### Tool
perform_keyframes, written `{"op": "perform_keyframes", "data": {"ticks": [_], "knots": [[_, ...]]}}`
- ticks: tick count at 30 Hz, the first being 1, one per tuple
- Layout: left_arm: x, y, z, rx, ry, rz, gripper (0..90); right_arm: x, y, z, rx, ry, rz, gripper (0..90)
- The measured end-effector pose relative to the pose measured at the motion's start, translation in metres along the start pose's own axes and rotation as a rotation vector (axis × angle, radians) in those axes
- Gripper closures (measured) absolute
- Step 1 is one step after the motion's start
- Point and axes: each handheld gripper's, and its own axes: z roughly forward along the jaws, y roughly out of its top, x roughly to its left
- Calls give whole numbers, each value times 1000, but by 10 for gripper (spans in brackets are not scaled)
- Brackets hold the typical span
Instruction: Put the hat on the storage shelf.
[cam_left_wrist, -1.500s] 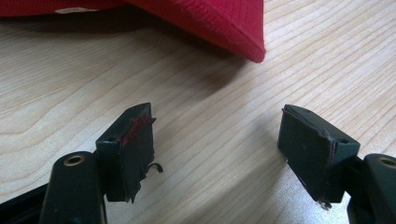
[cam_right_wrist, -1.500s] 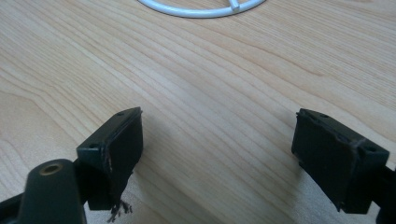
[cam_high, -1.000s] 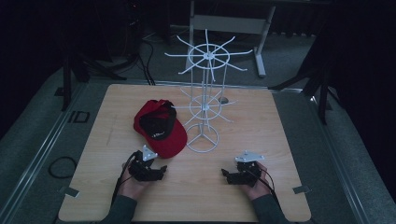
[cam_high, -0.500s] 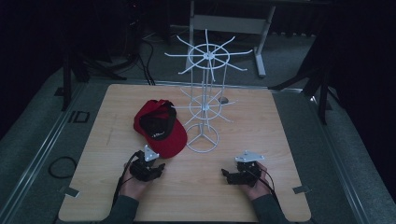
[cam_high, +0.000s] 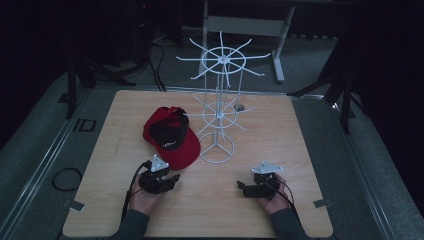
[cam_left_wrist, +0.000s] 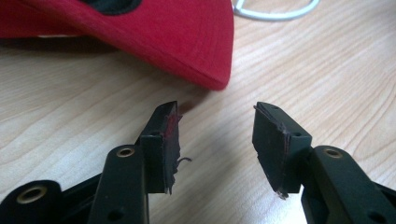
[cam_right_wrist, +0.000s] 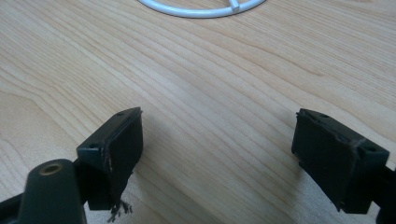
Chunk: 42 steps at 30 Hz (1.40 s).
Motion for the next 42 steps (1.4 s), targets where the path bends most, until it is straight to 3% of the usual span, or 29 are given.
{"op": "perform_keyframes", "data": {"ticks": [7, 8, 13, 23, 30, 36, 42], "knots": [[9, 2, 1, -21, -16, -57, 450, 0, 0, 0, 0, 0, 1, 164], [13, 3, 1, -36, -26, -84, 450, 0, 0, 0, 0, 0, 1, 164], [16, 7, 0, -50, -32, -100, 414, 0, 0, 0, 0, 0, 1, 164], [26, 20, 5, -53, -67, -184, 401, 0, 0, 0, 0, 0, 1, 164], [29, 25, 15, -28, -74, -212, 411, 0, 0, 0, 0, 0, 1, 164], [31, 28, 20, -36, -69, -229, 421, 0, 0, 0, 0, 0, 2, 164], [30, 28, 22, -23, -69, -204, 465, 0, 0, 0, 0, 0, 2, 164]]}}
